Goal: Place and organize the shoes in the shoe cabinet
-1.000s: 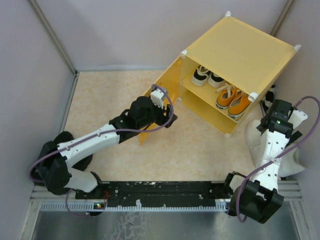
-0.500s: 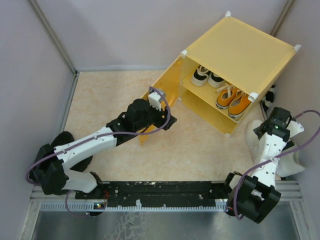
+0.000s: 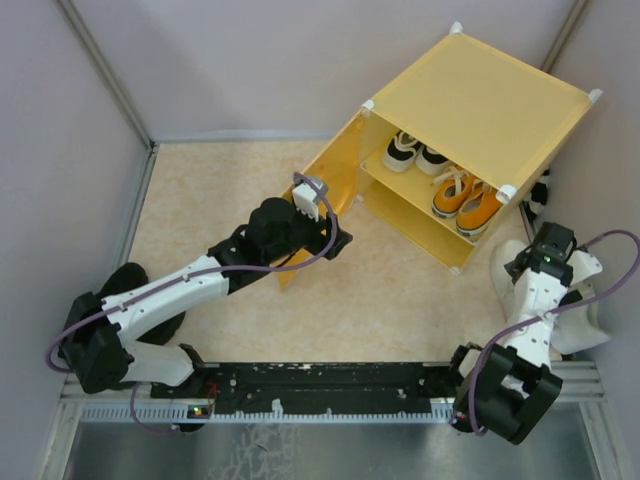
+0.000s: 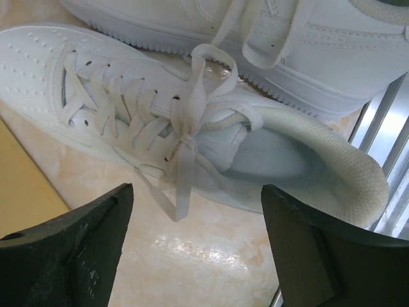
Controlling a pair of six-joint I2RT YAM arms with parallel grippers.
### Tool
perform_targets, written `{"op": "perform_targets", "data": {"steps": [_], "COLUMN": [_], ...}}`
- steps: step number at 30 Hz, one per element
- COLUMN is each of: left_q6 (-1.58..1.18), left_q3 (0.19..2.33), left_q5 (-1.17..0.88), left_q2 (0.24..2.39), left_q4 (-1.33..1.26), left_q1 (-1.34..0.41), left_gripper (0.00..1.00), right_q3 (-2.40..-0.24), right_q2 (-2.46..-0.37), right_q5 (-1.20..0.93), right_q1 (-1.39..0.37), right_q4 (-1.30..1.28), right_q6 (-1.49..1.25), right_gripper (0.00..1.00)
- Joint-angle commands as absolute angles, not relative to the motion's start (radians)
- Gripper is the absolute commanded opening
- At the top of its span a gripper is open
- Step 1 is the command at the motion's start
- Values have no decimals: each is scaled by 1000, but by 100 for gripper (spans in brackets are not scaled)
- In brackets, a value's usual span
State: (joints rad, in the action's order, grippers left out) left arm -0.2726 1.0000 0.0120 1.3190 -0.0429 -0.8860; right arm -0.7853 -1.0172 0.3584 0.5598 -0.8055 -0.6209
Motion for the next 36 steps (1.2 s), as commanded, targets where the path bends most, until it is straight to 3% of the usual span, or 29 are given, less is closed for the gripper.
{"op": "perform_targets", "data": {"steps": [1, 8, 15, 16, 17, 19, 24, 36], "left_q6": [-274, -261, -253, -254, -255, -254, -252, -254], "left_q3": [990, 996, 994, 994, 993, 992, 995, 997], "left_q5": [15, 33, 54, 54, 51, 49, 67, 67], "left_q2": [1288, 1299, 1302, 1300, 1300, 1303, 1302, 1278], "left_q4": [-66, -60, -51, -50, -51, -52, -45, -47], "left_q1": [-892, -897, -900, -901, -903, -904, -910, -912], "left_gripper": [72, 73, 72, 72, 72, 72, 72, 72], "right_q3": [-766, -744, -724, -717, -706, -682, -714, -1011], "right_q2": [-1059, -1137, -1077, -1051, -1019, -958, -874, -674], "right_q5": [431, 391, 459, 476, 484, 490, 487, 495], "right_q1": [586, 623, 624, 624, 624, 624, 624, 624], "right_q4": [-720, -613, -565, -567, -564, -554, -613, -799], "right_q6": [-617, -630, -628, -634, -644, -666, -720, -802], "right_gripper": [81, 80, 69, 62, 48, 2, 0, 0]}}
